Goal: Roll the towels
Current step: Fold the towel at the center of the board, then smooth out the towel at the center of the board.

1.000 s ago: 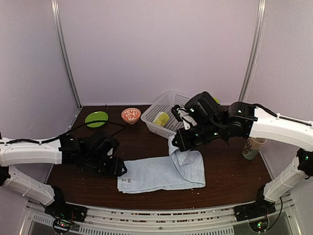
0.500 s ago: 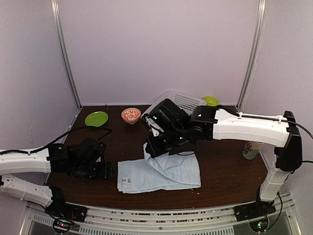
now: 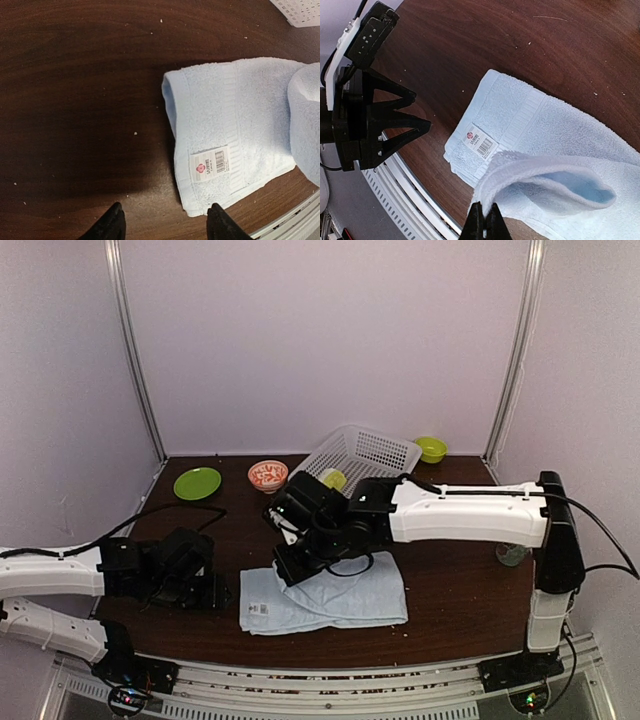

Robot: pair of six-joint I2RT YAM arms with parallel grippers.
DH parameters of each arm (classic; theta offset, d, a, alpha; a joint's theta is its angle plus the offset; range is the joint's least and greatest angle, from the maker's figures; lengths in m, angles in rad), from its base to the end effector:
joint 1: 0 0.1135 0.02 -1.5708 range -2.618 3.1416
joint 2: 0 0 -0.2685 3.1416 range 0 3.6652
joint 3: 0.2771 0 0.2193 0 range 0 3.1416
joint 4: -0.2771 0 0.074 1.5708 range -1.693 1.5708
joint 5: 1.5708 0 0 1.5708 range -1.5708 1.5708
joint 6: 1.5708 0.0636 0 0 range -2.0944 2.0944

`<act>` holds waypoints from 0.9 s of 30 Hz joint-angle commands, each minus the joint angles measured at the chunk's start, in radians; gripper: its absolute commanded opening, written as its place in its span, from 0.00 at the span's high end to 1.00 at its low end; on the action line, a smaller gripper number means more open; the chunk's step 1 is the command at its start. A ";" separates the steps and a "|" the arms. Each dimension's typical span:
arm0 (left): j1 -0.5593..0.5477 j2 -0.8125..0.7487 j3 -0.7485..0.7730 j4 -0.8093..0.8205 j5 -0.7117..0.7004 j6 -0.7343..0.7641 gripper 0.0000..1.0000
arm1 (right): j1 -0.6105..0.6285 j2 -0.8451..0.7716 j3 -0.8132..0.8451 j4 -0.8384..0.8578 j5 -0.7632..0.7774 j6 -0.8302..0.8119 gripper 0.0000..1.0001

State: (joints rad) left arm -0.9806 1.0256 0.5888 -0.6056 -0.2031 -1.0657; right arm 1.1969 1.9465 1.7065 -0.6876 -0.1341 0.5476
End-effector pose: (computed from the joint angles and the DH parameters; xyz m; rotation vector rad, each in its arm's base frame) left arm 0.1030 -0.1308 0.1905 -0.1862 2.6522 -0.4728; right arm 0.1454 0.3940 0.2618 -0.9230 2.5522 0.8094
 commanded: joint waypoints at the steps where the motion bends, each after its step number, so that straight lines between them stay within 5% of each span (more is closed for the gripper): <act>1: 0.007 -0.013 -0.017 0.016 -0.017 -0.019 0.44 | 0.011 0.063 0.072 -0.011 -0.052 0.001 1.00; 4: 0.007 -0.018 -0.020 0.013 -0.018 -0.021 0.43 | 0.011 0.085 0.120 -0.068 -0.059 -0.002 0.63; 8: 0.007 -0.031 -0.012 0.009 -0.022 -0.012 0.42 | -0.003 0.001 0.083 -0.067 -0.020 -0.010 0.43; 18: 0.007 0.019 0.128 0.075 -0.013 0.245 0.24 | -0.121 -0.286 -0.352 0.108 0.103 0.127 0.47; 27: 0.007 0.381 0.421 0.109 0.194 0.688 0.23 | -0.224 -0.575 -0.721 0.257 0.158 0.170 0.48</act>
State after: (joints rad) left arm -0.9806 1.2831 0.9054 -0.5243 -0.1253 -0.6250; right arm 1.0046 1.4731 1.0523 -0.5144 -0.0235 0.6899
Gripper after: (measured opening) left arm 0.772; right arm 0.519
